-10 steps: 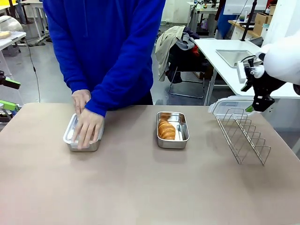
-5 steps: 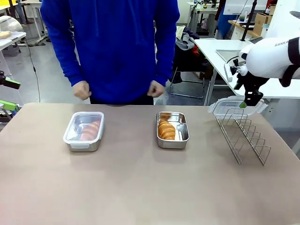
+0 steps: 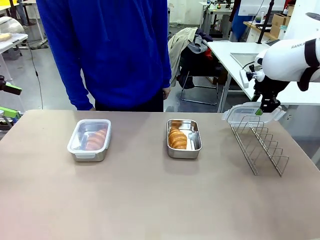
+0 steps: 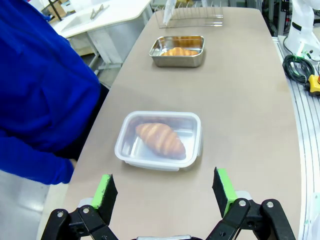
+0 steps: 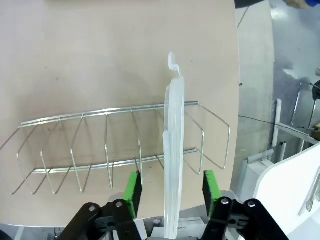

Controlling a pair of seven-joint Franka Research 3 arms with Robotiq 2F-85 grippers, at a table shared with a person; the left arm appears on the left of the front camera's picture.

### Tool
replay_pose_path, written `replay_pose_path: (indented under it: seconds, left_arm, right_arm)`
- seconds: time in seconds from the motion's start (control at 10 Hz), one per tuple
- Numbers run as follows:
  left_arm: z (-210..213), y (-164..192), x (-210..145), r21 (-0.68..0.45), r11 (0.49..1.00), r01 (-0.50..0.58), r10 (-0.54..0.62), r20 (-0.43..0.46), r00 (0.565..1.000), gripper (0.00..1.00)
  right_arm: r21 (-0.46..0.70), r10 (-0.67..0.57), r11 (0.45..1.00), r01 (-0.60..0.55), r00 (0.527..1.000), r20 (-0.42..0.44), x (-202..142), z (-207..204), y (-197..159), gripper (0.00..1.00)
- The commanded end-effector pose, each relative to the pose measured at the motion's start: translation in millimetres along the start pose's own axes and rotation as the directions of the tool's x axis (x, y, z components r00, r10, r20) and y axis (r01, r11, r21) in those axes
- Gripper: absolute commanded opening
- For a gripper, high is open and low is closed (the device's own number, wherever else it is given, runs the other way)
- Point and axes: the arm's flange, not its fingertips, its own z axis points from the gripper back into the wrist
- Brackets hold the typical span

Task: Place the bread in airtight containers.
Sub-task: Pick up one Airtight Container lid and hand it to the human.

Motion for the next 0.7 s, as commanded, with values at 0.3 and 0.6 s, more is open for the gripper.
replay_pose_path:
  seconds: [0.3,0.6]
  left_arm:
    - [-2.1,-2.0,-0.1,0.015,1.000,0.015,-0.016,0.028,0.999,1.00]
    - [-2.1,-2.0,-0.1,0.015,1.000,0.015,-0.016,0.028,0.999,1.00]
  right_arm:
    - [0.007,-0.011,1.000,0.011,0.999,-0.044,-2.7,6.5,-0.2,0.00]
    - [0.015,-0.006,1.000,0.007,0.998,-0.059,-6.1,14.1,2.1,0.00]
